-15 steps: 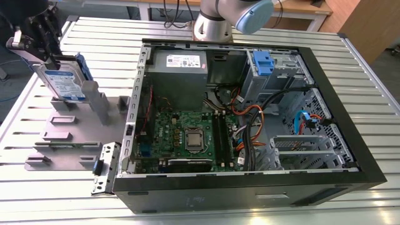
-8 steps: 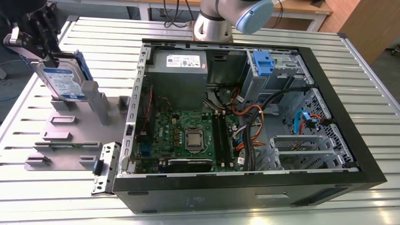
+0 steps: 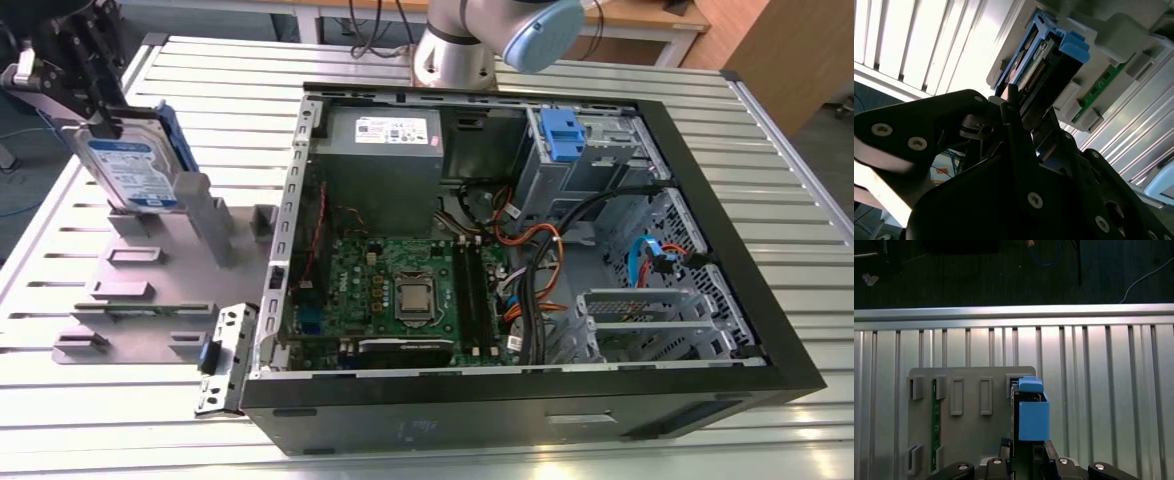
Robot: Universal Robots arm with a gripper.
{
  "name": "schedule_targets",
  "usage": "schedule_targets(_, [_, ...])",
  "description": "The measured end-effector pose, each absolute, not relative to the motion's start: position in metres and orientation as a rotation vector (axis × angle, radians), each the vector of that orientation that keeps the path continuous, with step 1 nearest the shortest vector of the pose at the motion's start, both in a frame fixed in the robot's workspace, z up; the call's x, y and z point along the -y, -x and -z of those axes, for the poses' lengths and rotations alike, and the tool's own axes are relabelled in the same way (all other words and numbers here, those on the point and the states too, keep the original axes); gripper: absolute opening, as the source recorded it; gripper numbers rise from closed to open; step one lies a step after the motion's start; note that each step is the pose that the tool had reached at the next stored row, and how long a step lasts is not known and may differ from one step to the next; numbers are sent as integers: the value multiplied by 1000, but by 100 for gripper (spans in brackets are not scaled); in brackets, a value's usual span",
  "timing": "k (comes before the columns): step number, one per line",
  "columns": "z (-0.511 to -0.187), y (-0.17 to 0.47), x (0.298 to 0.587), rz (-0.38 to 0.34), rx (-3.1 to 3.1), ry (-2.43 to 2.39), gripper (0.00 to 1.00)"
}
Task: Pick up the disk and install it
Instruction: 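Pick up the disk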
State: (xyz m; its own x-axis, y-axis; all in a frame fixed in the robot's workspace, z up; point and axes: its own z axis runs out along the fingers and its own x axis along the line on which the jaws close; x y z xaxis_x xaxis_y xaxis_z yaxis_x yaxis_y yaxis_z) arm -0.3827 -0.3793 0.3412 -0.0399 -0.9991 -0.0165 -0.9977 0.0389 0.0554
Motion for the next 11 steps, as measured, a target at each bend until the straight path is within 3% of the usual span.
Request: schedule_targets(11, [-351, 383, 379, 80, 2245, -2158, 35])
